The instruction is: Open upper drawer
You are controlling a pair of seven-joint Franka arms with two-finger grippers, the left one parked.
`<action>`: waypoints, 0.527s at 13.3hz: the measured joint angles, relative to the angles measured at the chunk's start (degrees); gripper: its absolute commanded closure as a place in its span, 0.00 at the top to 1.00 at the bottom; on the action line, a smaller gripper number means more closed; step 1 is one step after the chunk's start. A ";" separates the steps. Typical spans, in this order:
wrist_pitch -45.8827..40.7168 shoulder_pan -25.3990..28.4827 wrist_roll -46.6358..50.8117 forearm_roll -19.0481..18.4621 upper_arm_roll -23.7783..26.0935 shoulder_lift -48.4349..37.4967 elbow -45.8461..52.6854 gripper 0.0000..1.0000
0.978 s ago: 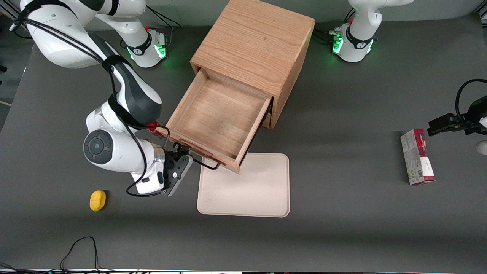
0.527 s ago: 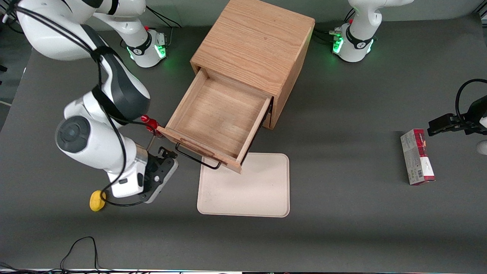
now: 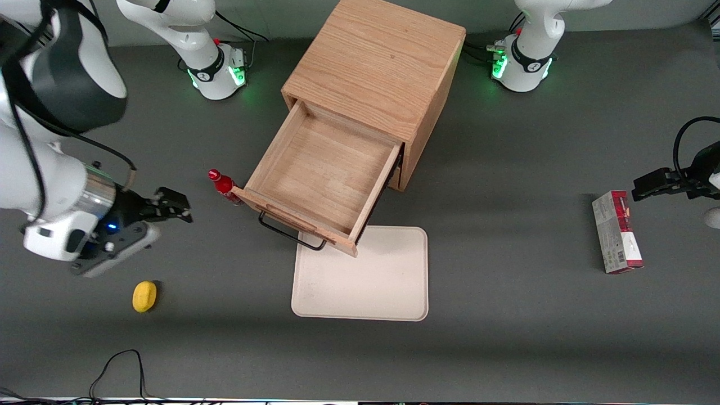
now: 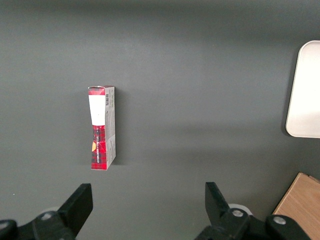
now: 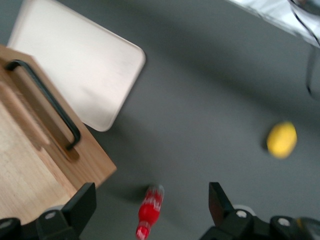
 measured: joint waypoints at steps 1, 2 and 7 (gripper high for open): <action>0.09 0.09 3.39 0.18 -1.88 -4.13 -4.77 1.00; 0.12 0.13 6.16 0.50 -3.67 -8.37 -9.44 1.00; 0.25 0.05 11.10 3.99 -11.83 -28.03 -29.55 1.00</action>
